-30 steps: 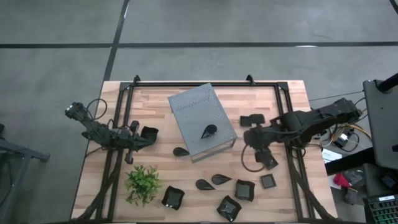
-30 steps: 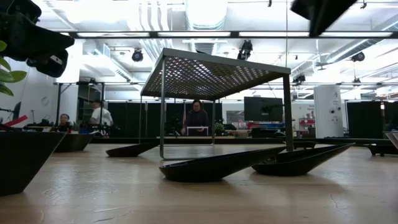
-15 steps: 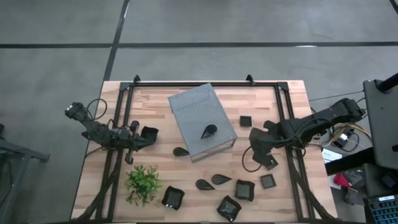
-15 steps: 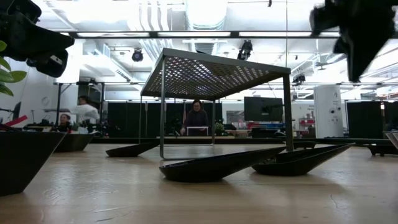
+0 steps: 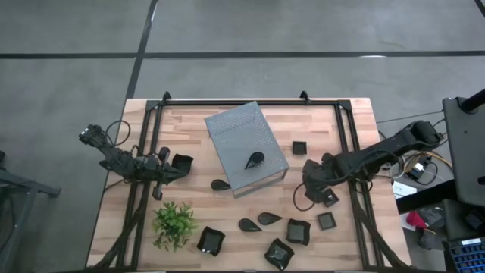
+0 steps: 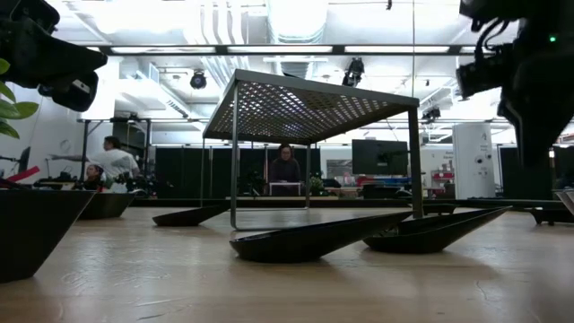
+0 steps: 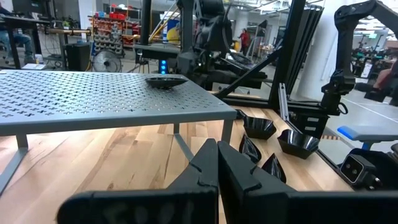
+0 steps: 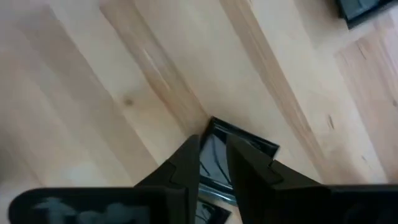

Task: Pick & Place Mini shaped plates
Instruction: Stack the drop-shaped plate on top of the drop-shaped plate on the shelf

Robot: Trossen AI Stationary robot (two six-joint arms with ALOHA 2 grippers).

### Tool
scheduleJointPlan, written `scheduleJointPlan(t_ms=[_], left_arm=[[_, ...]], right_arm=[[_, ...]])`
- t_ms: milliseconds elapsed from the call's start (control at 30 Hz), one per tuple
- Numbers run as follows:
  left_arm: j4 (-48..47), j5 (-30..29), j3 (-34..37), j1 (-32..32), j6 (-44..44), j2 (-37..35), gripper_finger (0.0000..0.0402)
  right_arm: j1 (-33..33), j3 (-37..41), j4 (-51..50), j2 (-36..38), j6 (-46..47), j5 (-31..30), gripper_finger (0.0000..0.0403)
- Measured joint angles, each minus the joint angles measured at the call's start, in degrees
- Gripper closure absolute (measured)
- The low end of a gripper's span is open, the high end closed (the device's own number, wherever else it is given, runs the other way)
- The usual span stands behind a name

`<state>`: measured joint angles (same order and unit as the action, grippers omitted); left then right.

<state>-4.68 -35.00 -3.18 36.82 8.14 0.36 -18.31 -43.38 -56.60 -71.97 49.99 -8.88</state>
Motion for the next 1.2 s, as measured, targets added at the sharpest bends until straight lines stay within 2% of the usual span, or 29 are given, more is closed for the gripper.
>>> scheduleJointPlan(t_ms=[167,367,500,800,900,1033,1200], left_arm=[[0.1,0.0,0.0,0.0,0.0,0.1,0.0401],[0.1,0.0,0.0,0.0,0.0,0.2,0.0401],[0.1,0.0,0.0,0.0,0.0,0.3,0.0401],[0.2,0.0,0.0,0.0,0.0,0.3,0.0401],[0.2,0.0,0.0,0.0,0.0,0.3,0.0401],[0.2,0.0,0.0,0.0,0.0,0.3,0.0401],[0.2,0.0,0.0,0.0,0.0,0.3,0.0401]], right_arm=[[-0.1,0.1,0.0,-3.8,0.0,0.0,0.0287],[-0.2,0.1,0.1,-6.8,-3.0,0.9,0.0272],[-0.2,0.1,0.6,-7.0,-9.9,-4.9,0.0272],[-0.2,0.1,6.4,-5.2,-18.0,-14.1,0.0289],[-0.2,0.1,6.9,-5.2,-17.9,-13.7,0.0294],[-1.3,0.1,7.9,-4.8,-20.7,-10.0,0.0302],[-4.2,0.1,16.5,-4.6,-27.4,-5.1,0.0314]])
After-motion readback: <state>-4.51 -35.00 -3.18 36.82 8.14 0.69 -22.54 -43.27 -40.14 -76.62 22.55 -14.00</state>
